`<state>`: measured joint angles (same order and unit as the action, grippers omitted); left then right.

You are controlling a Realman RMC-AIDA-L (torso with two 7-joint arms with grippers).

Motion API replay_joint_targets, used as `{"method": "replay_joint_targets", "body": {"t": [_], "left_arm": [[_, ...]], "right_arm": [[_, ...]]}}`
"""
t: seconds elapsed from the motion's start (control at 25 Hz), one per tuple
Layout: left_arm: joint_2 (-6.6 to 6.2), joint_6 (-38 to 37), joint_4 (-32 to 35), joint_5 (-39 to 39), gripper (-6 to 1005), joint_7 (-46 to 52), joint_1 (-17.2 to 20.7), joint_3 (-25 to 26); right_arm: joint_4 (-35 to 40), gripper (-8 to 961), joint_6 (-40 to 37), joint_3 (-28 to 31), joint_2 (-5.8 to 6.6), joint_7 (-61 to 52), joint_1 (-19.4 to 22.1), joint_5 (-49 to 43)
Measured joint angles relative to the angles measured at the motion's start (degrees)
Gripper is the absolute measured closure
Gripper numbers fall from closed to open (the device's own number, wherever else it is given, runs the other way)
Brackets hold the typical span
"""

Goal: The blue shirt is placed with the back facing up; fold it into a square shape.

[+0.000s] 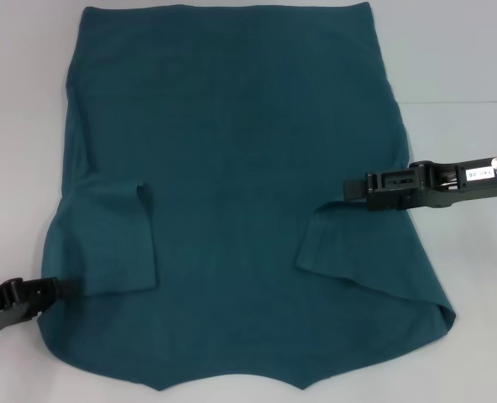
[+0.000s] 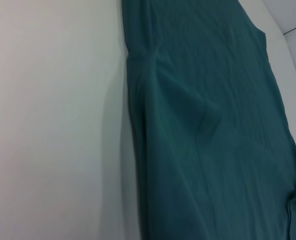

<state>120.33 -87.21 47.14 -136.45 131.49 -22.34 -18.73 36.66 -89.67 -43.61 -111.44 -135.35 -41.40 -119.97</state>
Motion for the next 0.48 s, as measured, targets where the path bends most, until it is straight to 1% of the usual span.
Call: {"method": "replay_joint_targets", "body": {"t": [0.4,0.48], "left_arm": [[-0.11,0.7,0.0,-0.1,712,0.2,-0.1,-0.1],[-0.11,0.9,0.0,-0.1,769,0.2,-0.1,-0.1]], "right_arm": [[0.1,161,0.0,0.0,0.11,0.0,0.1,0.0],[0.1,163,0.0,0.0,0.15,0.0,0.1,-0.1]]}}
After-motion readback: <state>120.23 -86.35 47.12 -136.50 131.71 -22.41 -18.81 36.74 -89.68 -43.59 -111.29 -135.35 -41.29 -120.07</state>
